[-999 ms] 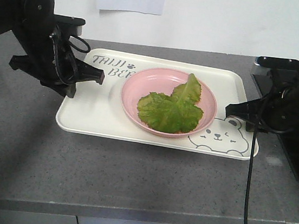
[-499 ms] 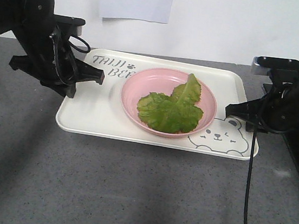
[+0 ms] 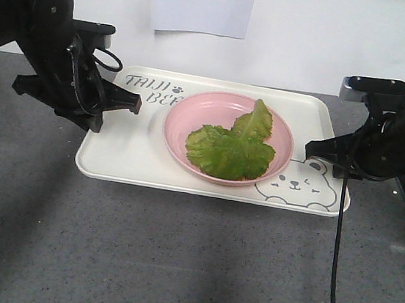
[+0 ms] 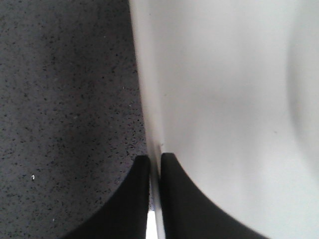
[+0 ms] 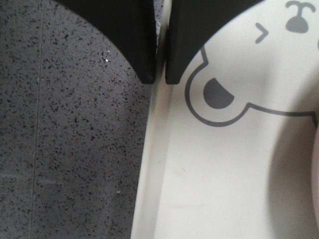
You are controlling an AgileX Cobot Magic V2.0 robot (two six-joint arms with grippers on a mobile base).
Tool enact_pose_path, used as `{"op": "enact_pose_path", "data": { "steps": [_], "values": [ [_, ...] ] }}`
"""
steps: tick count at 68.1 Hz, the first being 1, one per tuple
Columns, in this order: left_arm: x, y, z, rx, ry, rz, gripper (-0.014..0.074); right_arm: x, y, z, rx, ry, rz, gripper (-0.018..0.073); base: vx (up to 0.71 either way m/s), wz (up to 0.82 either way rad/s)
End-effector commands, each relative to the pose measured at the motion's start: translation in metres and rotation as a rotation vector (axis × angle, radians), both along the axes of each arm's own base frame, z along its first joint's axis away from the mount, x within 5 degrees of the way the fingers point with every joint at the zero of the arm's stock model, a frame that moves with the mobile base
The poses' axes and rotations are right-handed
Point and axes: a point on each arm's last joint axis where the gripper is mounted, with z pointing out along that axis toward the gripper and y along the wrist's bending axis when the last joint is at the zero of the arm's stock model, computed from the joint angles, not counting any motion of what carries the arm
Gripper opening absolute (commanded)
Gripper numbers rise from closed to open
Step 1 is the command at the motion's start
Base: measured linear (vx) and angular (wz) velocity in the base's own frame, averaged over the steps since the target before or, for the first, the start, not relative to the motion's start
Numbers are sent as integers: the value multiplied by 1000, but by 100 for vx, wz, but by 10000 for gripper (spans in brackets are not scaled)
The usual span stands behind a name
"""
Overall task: Transfer vegetables to tray and serve
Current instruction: 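Hold the tray with both grippers while driving to another counter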
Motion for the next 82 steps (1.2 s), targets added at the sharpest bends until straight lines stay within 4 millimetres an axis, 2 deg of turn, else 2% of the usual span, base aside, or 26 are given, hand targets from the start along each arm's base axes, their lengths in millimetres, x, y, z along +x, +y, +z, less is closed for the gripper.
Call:
{"op": "enact_pose_path", "data": {
  "steps": [1,82],
  "values": [
    [-9,-3,33,-56,-121,-29,-6,-1,1,27,18,-135,21,-4,2,7],
    [-9,-3,33,-56,-121,-29,-6,-1,1,27,18,-135,21,-4,0,1]
  ]
}}
